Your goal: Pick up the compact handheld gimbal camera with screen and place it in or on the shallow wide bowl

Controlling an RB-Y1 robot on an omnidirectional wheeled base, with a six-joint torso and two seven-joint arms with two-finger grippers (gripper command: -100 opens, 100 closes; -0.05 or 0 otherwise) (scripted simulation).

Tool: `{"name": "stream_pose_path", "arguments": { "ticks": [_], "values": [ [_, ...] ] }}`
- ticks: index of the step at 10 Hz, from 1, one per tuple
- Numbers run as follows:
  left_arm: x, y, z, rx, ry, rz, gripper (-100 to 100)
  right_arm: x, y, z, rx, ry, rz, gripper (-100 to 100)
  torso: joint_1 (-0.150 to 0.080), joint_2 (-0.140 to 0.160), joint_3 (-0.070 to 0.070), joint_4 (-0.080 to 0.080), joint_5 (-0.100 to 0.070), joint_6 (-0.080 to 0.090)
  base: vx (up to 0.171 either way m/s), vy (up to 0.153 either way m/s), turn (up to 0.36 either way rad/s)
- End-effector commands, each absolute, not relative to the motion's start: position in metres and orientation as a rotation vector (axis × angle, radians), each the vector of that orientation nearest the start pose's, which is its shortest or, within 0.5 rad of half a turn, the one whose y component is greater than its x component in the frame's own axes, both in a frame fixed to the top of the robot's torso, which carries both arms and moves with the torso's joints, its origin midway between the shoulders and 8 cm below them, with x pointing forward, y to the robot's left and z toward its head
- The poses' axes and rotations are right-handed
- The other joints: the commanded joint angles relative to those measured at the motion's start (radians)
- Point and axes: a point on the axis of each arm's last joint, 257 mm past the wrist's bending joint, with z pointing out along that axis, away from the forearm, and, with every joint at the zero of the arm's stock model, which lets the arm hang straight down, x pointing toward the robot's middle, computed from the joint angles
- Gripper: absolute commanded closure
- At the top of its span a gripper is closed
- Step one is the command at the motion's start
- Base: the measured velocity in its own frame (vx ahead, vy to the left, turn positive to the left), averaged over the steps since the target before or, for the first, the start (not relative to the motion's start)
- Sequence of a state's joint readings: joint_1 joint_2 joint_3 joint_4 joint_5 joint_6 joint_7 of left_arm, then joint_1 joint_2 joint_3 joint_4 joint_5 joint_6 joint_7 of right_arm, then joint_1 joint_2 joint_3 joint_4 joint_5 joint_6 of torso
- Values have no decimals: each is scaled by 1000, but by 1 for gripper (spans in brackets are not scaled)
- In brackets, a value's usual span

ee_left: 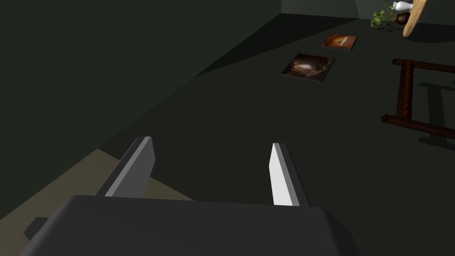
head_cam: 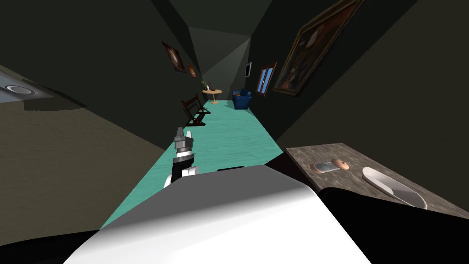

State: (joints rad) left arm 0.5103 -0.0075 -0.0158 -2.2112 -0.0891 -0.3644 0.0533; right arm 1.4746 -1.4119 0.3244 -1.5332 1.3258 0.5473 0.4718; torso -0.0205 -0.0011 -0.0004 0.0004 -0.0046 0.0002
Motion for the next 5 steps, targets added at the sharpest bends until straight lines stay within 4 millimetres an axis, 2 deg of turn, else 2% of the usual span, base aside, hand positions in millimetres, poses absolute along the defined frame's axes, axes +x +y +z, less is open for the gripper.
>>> {"name": "stream_pose_path", "arguments": {
  "ticks": [1, 2, 3, 4, 5],
  "values": [
    [377, 275, -40, -808, 787, -1249, 0, -151, -688, -319, -2071, 2450, -982, -100, 0, 0, 0, 0, 0, 0, -32, -292, 161],
    [377, 275, -39, -808, 787, -1249, 0, -149, -690, -318, -2092, 2437, -981, -100, 0, 2, 1, 0, 0, 0, -62, -271, 100],
    [377, 275, -40, -808, 787, -1249, 0, -151, -688, -319, -2075, 2447, -982, -100, 2, 3, 2, 1, 0, 1, -27, -118, 32],
    [377, 275, -40, -808, 787, -1249, 0, -150, -689, -319, -2079, 2444, -983, 0, 11, 3, 2, 1, 2, 1, -4, -24, 2],
    [377, 275, -40, -808, 787, -1249, 0, -152, -689, -325, -2074, 2452, -986, -100, 17, 1, 1, 0, 4, 1, -3, -25, 52]
  ]
}}
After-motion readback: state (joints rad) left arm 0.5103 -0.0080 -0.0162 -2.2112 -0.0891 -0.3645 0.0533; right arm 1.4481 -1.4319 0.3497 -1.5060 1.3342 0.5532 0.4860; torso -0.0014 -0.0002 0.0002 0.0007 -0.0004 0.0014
